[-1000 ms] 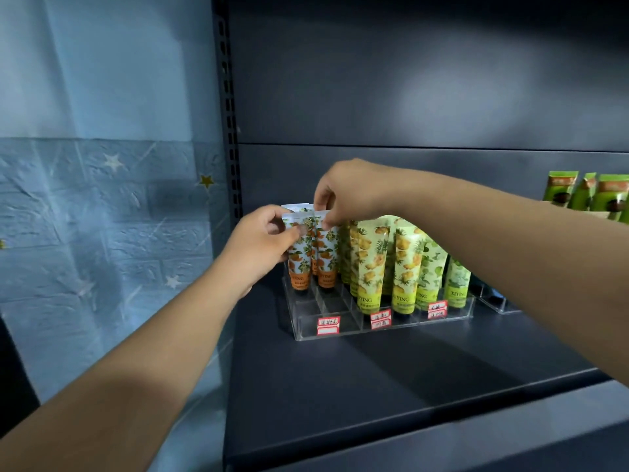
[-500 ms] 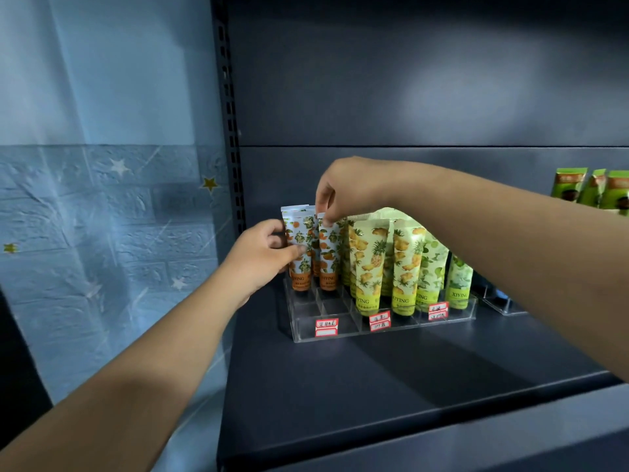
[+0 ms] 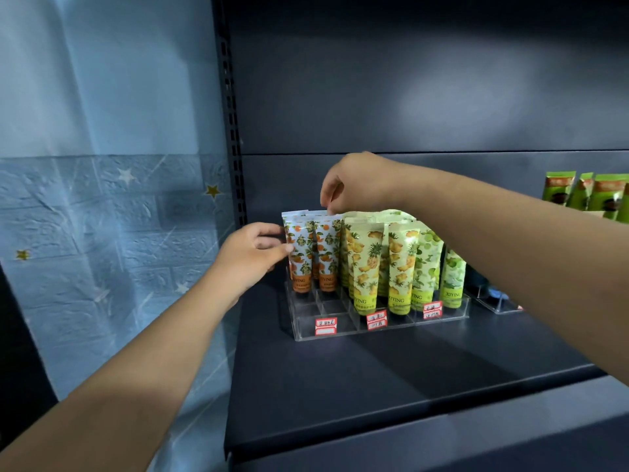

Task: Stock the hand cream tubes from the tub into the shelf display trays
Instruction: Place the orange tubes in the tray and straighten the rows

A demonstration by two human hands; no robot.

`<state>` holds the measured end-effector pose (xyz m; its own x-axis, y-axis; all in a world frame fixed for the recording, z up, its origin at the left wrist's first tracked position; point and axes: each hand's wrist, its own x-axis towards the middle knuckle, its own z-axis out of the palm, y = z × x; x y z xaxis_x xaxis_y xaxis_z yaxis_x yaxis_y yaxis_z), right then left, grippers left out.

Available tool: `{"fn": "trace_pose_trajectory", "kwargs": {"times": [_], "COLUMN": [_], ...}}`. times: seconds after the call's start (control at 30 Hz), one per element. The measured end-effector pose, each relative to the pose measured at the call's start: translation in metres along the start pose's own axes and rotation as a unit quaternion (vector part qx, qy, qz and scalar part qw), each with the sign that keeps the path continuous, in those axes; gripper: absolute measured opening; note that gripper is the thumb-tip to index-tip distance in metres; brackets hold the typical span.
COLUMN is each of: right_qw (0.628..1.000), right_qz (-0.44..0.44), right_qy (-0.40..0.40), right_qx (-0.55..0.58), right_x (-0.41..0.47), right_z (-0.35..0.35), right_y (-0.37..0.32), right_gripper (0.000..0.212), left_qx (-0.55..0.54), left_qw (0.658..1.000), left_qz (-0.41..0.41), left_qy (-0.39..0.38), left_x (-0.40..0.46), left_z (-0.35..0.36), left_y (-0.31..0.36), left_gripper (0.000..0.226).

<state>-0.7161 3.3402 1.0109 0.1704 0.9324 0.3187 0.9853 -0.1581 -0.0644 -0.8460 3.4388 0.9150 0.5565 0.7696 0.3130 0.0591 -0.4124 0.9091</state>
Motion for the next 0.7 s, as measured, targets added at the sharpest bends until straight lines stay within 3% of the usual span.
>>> {"fn": "trace_pose_trajectory", "kwargs": {"times": [0.13,0.3,0.57,0.7], "right_qw": [0.999,0.989,0.944,0.930], "right_qz": [-0.006,-0.001,0.001,-0.013], "right_qy": [0.050,0.150,0.318,0.330], "right_qx": [-0.004,-0.012,-0.091,-0.159], "right_x": [-0.017,-0.052,-0.129,-0.183], "right_z": [-0.003,-0.003,0.010,0.012], "right_y": [-0.004,-0.009,0.025,0.053], "right_gripper": [0.016,0.016,0.014,0.024], "left_qx": [0.033,0.122,0.306,0.377], "left_qw": [0.995,0.963,0.864,0.805], "left_qz": [0.065,0.222,0.396,0.457], "left_qy": [0.064,0.088,0.049,-0.012], "left_x": [-0.004,-0.026,-0.075,-0.102], "left_z": [-0.013,-0.012,0.033,0.080], "left_y": [0.010,0.039,0.065,0.077], "left_gripper": [0.019,0.017,0.023,0.027]}}
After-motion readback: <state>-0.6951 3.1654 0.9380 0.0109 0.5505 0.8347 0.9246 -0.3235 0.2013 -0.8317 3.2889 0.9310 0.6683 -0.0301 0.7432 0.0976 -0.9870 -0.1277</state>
